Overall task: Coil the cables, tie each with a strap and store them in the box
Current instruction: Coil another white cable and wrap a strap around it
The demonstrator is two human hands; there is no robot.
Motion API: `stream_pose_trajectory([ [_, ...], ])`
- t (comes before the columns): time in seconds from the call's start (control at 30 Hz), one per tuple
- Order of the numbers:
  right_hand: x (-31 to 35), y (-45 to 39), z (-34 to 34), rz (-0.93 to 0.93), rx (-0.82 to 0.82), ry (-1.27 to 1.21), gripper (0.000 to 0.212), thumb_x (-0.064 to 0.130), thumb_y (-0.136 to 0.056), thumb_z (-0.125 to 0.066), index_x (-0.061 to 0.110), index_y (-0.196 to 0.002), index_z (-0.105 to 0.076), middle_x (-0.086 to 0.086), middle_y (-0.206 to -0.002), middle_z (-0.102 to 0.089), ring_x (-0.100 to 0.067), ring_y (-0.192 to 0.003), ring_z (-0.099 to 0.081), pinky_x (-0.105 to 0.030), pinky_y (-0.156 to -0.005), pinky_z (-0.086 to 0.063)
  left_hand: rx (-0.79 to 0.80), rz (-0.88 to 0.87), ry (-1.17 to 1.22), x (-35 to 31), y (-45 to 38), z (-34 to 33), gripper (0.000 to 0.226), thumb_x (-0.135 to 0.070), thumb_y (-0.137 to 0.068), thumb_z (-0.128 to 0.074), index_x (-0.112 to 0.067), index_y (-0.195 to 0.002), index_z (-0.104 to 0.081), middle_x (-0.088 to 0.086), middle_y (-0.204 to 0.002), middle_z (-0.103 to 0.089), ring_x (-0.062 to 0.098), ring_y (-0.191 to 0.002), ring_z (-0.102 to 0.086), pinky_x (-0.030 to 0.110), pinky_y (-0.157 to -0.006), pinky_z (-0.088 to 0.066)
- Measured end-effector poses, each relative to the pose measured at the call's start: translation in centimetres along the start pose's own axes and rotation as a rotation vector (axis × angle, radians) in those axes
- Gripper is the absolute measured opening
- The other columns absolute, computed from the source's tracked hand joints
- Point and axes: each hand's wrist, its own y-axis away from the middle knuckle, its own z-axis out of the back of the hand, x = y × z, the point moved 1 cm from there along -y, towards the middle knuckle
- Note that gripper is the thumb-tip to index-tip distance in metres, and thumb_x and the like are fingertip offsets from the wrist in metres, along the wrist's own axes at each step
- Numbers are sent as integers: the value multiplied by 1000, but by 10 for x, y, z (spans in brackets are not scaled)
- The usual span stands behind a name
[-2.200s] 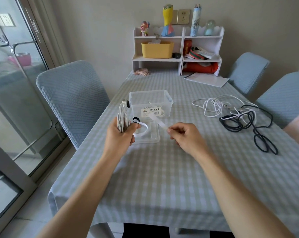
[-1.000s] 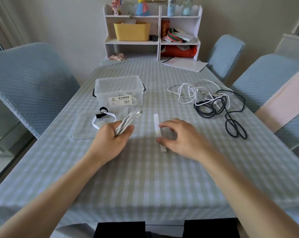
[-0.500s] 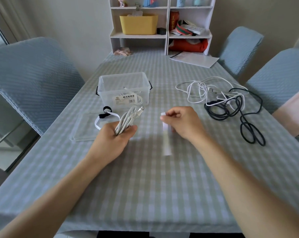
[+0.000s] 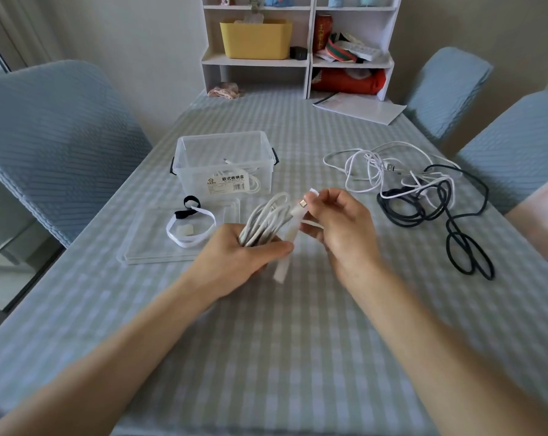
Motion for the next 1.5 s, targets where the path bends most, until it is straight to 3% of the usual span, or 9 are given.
stream_pose_trajectory([
  [0.1, -2, -3, 4, -39, -15, 7, 15, 17, -92, -70, 13, -77, -68, 1, -69, -62, -12, -62, -56, -22, -57, -49, -1, -1, 16, 5, -3, 2, 33, -19, -82, -76, -12, -55, -58, 4, -51, -43, 17, -48, -36, 25, -49, -30],
  [0.2, 0, -4, 9, -28, 11, 24, 16, 13, -93, -67, 12, -76, -68, 1, -63, -61, -11, -57, -53, -22, -55, -49, 7, 37, 195, 7, -6, 7, 22, -9, -82, -74, -8, -64, -61, 2, -49, -39, 15, -44, -31, 21, -42, -26],
  [0.3, 1, -5, 10, -30, 4, 78, 19, 12, -94, -66, 12, -75, -68, 2, -61, -60, -10, -56, -51, -21, -54, -48, 34, 41, 307, 9, -8, 11, 12, -15, -69, -73, -8, -67, -63, 2, -50, -38, 13, -44, -32, 21, -41, -23],
  [0.47, 0, -8, 13, -63, 26, 120, 19, 10, -96, -62, 11, -77, -66, 1, -64, -60, -12, -56, -55, -24, -53, -48, 65, 13, 235, 13, -8, 12, 32, -19, -69, -69, 8, -71, -53, 5, -53, -36, 16, -49, -30, 21, -43, -25],
  [0.7, 4, -1, 24, -73, 41, 265, 20, 8, -99, -57, 6, -81, -66, -3, -76, -67, -13, -46, -59, -24, -44, -48, 183, -63, 89, 5, 0, 2, 23, -22, -75, -68, -10, -60, -55, 3, -53, -37, 14, -49, -33, 21, -46, -28],
  [0.87, 6, 2, 42, -45, 68, 455, 17, 10, -97, -62, 7, -81, -66, 2, -70, -72, -11, -41, -56, -23, -42, -46, 155, -49, -4, 8, 2, -3, 39, -11, -90, -69, -16, -55, -52, -1, -49, -37, 10, -45, -32, 22, -45, -27],
  [1.1, 11, 5, 82, 61, 69, 748, 19, 18, -95, -65, 12, -77, -64, 9, -63, -71, -9, -41, -55, -23, -44, -44, 155, -164, -199, -1, -1, -22, 51, -38, -90, -70, -5, -64, -41, 2, -55, -37, 16, -52, -32, 29, -50, -29],
  [1.33, 10, 6, 95, 266, 64, 911, 27, 32, -82, -79, 22, -102, -63, 12, -92, -67, -6, -78, -66, -22, -71, -50, 6, -292, -582, 1, -3, -31, 36, -36, -85, -68, -17, -62, -47, -7, -48, -49, 13, -46, -46, 24, -48, -36],
  [1.5, 14, 27, 107, 490, 209, 999, 21, 23, -79, -82, 19, -95, -70, 11, -93, -66, -5, -85, -61, -14, -69, -45, 21, -401, -800, 10, -8, -29, 16, -33, -67, -52, -28, -60, -38, -8, -53, -48, 22, -56, -51, 32, -50, -40],
])
